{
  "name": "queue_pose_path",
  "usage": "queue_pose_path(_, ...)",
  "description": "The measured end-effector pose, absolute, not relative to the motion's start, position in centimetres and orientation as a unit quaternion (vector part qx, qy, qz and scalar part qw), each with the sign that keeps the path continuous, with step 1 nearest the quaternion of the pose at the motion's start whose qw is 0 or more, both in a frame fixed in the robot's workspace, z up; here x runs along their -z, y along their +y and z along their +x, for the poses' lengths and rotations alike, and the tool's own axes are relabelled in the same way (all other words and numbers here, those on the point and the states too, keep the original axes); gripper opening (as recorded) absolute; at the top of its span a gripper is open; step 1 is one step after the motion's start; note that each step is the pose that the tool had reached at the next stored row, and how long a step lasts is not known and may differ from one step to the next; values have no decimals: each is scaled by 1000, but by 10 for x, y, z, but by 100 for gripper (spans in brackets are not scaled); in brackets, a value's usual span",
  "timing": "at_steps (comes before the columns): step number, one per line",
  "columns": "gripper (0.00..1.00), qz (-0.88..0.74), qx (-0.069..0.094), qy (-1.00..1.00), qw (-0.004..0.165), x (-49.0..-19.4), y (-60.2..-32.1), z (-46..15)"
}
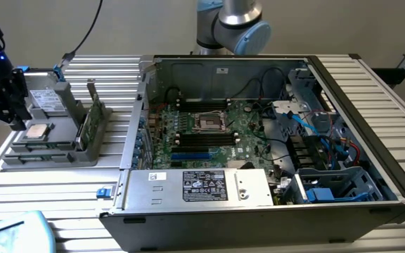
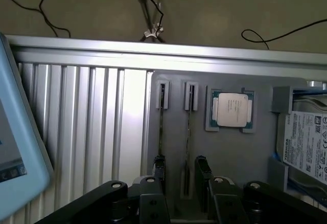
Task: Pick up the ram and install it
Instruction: 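Pick up the ram and move it above insertion slot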
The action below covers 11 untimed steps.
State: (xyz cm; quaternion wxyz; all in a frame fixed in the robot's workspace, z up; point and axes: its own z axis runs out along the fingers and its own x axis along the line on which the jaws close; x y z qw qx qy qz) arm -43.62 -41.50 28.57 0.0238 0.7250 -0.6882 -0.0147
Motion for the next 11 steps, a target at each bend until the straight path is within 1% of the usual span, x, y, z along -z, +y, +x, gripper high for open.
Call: queue_pose_path(11,37,725,15,-688,24,-266,-419,-439)
